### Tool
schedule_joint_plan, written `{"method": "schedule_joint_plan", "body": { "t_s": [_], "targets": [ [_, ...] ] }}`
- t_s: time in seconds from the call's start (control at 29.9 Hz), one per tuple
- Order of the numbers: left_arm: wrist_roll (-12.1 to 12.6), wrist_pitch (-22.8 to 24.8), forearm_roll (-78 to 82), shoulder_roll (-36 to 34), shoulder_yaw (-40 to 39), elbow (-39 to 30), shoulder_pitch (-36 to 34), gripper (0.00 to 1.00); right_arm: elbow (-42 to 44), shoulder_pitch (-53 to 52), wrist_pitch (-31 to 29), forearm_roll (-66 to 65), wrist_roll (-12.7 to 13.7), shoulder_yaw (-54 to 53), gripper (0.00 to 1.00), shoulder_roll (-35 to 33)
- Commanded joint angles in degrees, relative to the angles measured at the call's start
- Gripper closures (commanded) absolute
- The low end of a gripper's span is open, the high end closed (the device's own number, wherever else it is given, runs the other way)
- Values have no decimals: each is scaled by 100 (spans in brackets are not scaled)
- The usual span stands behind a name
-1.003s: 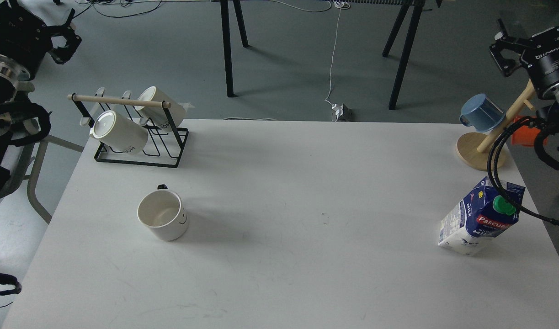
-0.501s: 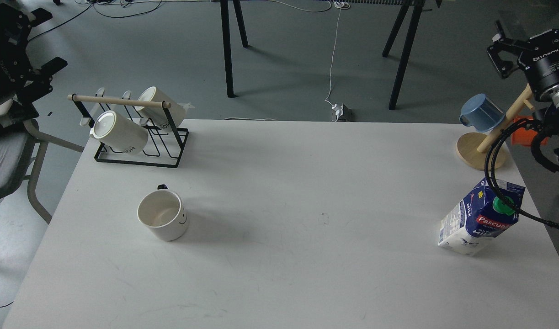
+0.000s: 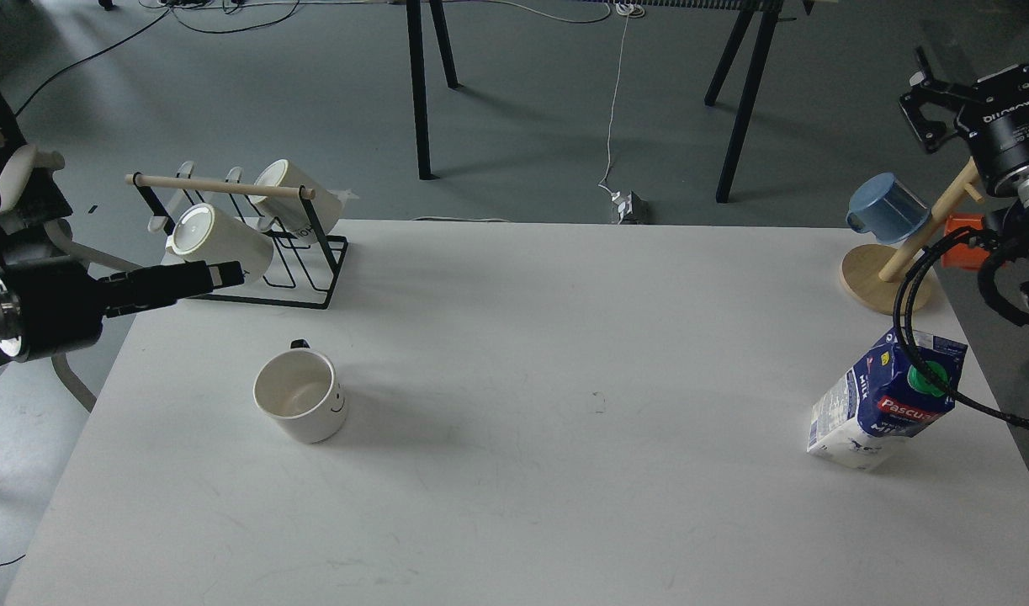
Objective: Place cup and milk with both arms
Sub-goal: 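Lower the left gripper and grasp the white mug by its rim, then lift the white mug with the left gripper and carry it forward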
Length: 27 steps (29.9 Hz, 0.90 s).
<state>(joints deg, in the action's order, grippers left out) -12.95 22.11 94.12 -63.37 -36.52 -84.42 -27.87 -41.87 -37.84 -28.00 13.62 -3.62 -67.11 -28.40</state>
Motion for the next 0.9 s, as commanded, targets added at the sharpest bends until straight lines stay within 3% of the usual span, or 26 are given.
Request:
{"method": "schedule_joint_plan", "body": {
  "t_s": [0.0, 0.43, 0.87],
  "targets": [
    [3, -435, 2125, 553, 223, 172, -8, 11, 56, 23, 0, 0, 1, -30, 1, -16],
    [82, -392, 2295, 1441, 268, 759, 80, 22, 38, 49, 0, 0, 1, -30, 1, -16],
    [3, -366, 2708, 1740, 338, 1349, 282, 48, 38, 172, 0, -8, 1, -30, 1, 19]
  ]
}}
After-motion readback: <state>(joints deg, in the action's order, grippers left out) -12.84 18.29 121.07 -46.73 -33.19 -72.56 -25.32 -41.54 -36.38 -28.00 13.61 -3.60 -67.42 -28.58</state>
